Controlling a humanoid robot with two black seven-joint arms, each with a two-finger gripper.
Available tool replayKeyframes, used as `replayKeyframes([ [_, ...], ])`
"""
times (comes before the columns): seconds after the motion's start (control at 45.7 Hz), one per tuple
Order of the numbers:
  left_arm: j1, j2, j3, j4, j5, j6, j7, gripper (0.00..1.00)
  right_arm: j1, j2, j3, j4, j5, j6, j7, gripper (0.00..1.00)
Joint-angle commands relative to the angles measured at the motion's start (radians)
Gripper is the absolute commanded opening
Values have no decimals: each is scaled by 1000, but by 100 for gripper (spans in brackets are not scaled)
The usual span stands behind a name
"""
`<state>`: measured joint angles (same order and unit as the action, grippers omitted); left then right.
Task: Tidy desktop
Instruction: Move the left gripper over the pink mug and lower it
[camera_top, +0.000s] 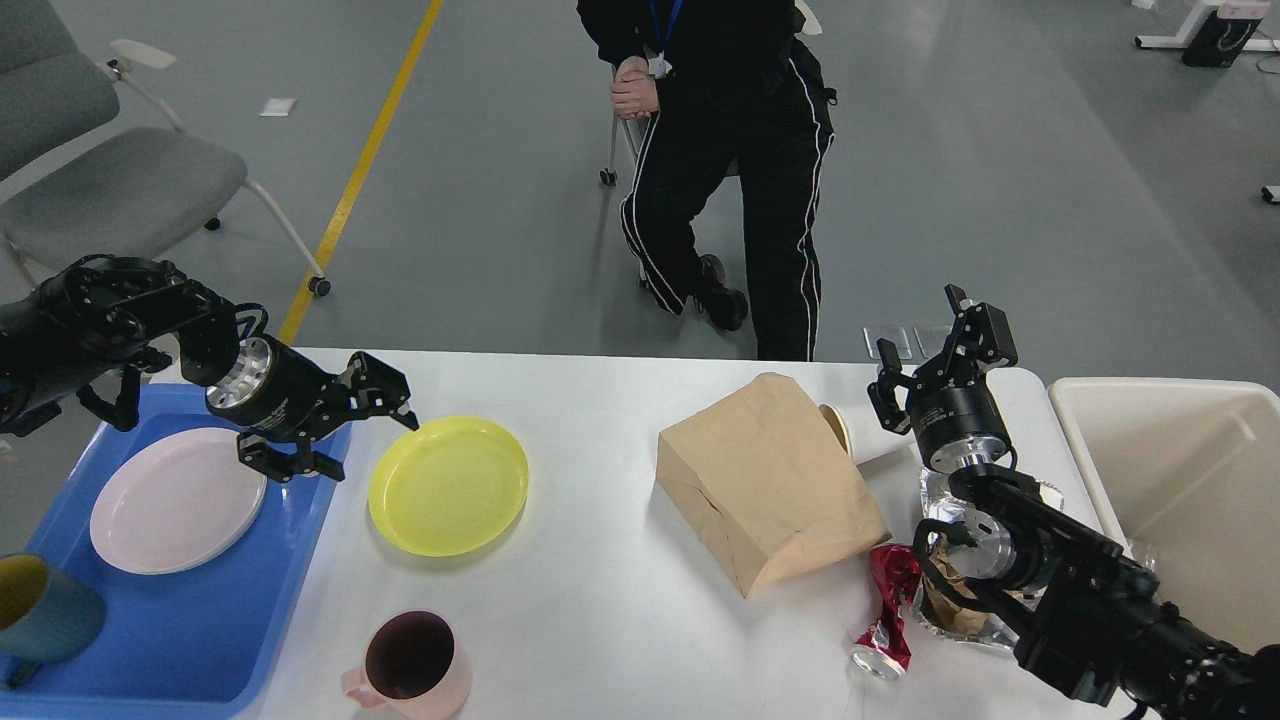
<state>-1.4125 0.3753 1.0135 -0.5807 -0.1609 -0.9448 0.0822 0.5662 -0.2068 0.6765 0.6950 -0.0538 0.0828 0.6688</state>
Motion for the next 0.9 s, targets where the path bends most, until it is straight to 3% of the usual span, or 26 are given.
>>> replayKeyframes([
  [0.0,-20,1,4,-4,3,-15,158,96,0,0,0,0,0,0,0,100],
  [0.153,-65,-3,5,-40,6,-15,231,96,0,0,0,1,0,0,0,100],
  [0.416,-216,-58,74,-244,110,-15,235,96,0,0,0,1,0,0,0,100],
  [0.788,-307,-130,92,-288,161,-15,237,96,0,0,0,0,0,0,0,100],
  [0.876,-316,-194,96,-294,161,-15,237,96,0,0,0,0,0,0,0,100],
])
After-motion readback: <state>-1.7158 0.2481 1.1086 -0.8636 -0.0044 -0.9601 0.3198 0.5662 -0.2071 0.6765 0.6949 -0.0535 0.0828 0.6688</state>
